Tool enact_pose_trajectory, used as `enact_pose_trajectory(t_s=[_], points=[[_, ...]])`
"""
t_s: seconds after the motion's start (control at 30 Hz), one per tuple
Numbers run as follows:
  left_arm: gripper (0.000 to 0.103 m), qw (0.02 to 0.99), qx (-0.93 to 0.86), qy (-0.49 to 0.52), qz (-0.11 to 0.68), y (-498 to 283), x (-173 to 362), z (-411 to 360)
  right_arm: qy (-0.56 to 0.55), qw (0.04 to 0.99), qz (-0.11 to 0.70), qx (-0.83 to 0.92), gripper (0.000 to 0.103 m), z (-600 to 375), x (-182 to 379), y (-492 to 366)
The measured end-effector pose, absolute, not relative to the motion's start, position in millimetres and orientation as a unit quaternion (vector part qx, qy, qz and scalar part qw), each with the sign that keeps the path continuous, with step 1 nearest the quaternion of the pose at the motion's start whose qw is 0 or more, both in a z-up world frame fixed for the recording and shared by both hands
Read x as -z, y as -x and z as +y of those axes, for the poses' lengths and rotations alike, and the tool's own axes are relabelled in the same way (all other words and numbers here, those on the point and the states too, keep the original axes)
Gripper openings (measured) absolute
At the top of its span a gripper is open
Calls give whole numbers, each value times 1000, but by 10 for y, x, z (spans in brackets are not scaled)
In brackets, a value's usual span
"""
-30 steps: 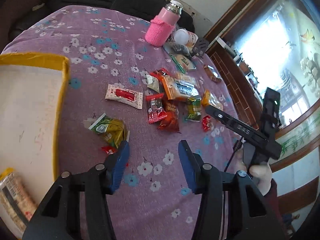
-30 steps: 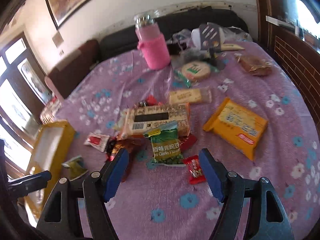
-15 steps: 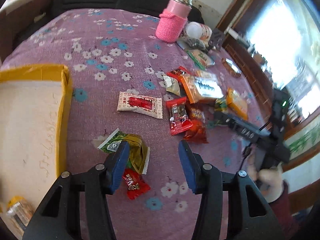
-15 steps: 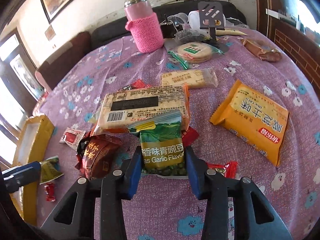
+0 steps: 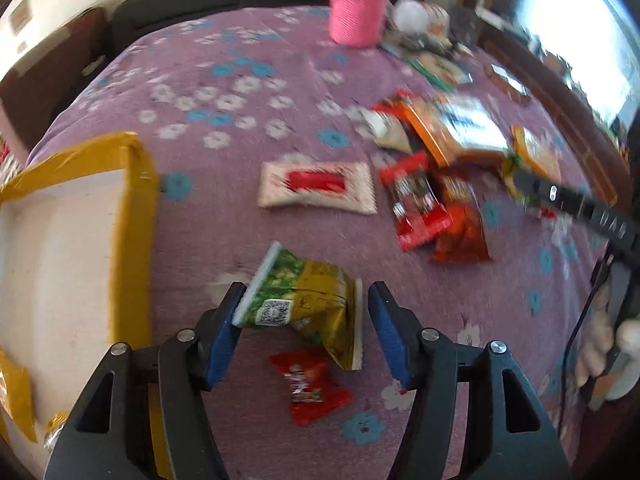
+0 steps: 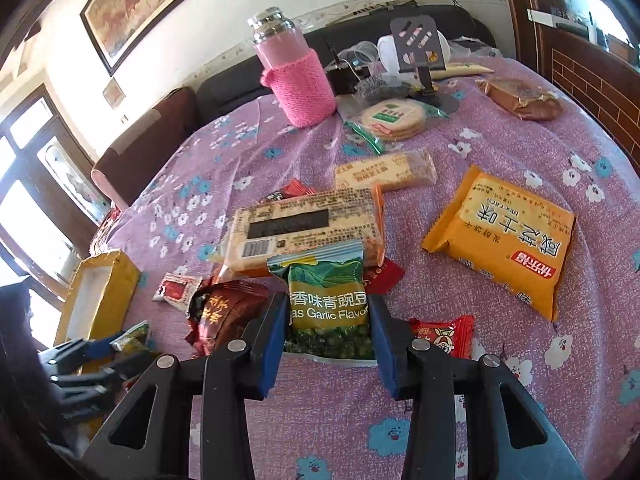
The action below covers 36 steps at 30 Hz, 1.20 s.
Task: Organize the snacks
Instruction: 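Carry the green bags to the tray with both tools and release them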
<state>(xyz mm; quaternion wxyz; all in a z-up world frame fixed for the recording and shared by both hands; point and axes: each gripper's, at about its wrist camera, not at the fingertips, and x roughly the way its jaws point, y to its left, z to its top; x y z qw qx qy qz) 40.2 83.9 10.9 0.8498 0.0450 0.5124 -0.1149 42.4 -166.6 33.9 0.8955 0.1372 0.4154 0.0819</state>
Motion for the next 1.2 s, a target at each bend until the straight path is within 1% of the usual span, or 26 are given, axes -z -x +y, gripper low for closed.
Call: enact_pose_trajectory(t_s=[0.03,0.07,0.2,0.4,0.57,0.67,0.8,0.93,1.07,1.2], points=[[53,852,111,-51,509,-394,-103,810,-134,897,413,-82,41,-1654,-352,-412],[38,855,111,-55,503,-388,-111,792,-132,898,411,-82,41,-1646,-363,-405],[38,867,116,-37,484,-329,-213,836,-128,904,400,-82,41,-1631,-404,-367],[38,875,141,28,461,-105,-538,1062,-136,910,380,-98,41,-1592,-507,-315],[38,889,126,69,435,202,-844,1586,-149,904,373,-146,40,-1316,-721,-164],[38,897,94,87,423,376,-914,1960,-140,898,373,-188,40,-951,-840,-33],[39,900,39,125,416,600,-869,2563,-117,887,380,-236,40,-431,-923,80],[39,896,-19,140,422,729,-691,3018,-87,871,395,-277,40,164,-927,140],[39,890,-51,132,434,758,-513,3247,-47,855,413,-310,40,783,-848,179],[39,887,-60,122,442,754,-400,3317,-4,840,431,-329,39,1338,-702,152]])
